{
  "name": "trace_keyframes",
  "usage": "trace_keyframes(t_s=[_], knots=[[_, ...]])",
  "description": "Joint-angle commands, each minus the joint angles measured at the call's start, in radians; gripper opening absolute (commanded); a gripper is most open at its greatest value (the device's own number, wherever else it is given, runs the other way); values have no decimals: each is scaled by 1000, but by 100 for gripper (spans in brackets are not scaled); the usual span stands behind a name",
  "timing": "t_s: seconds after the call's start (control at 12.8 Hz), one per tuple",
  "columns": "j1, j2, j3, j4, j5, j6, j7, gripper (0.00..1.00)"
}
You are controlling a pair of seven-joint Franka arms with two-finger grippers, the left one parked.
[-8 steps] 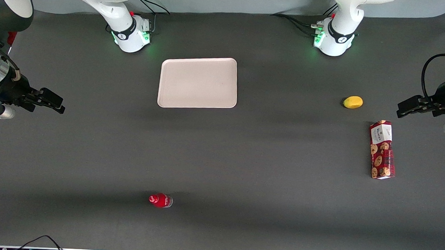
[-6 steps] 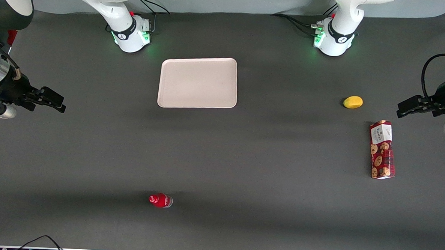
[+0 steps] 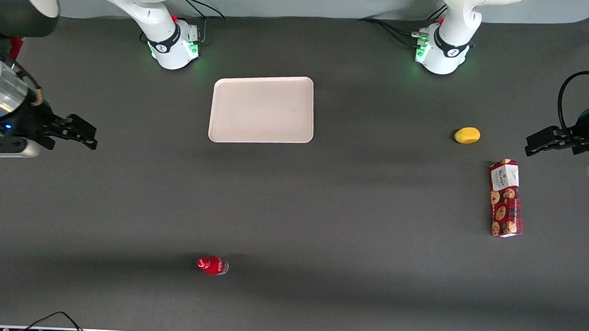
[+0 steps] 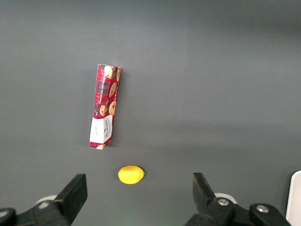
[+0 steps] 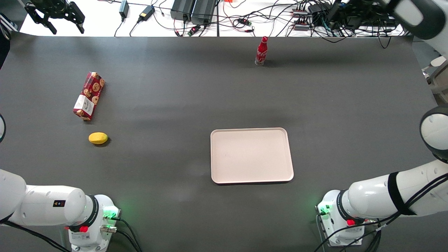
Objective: Place coke bottle on tray
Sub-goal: 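Move the open right gripper toward the red Coca-Cola bottle lying down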
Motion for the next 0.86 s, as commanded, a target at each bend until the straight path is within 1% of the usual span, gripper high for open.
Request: trace_keyframes(t_s=[0.0,0.16,0.24,0.31,0.47,0.63,0.71,0.78], knots=[[38,250,72,256,-41,-25,91,100],[44,405,110,398,-44,-13,149,100],[64,459,119,438,-44,4,156,100],[73,504,121,448,-44,61,157,100],[138,568,103,464,-57,143,166,100],[202,633,55,515,-90,183,191,100],[221,656,23,527,-91,208,191,100],[231,674,17,526,-91,238,194,100]])
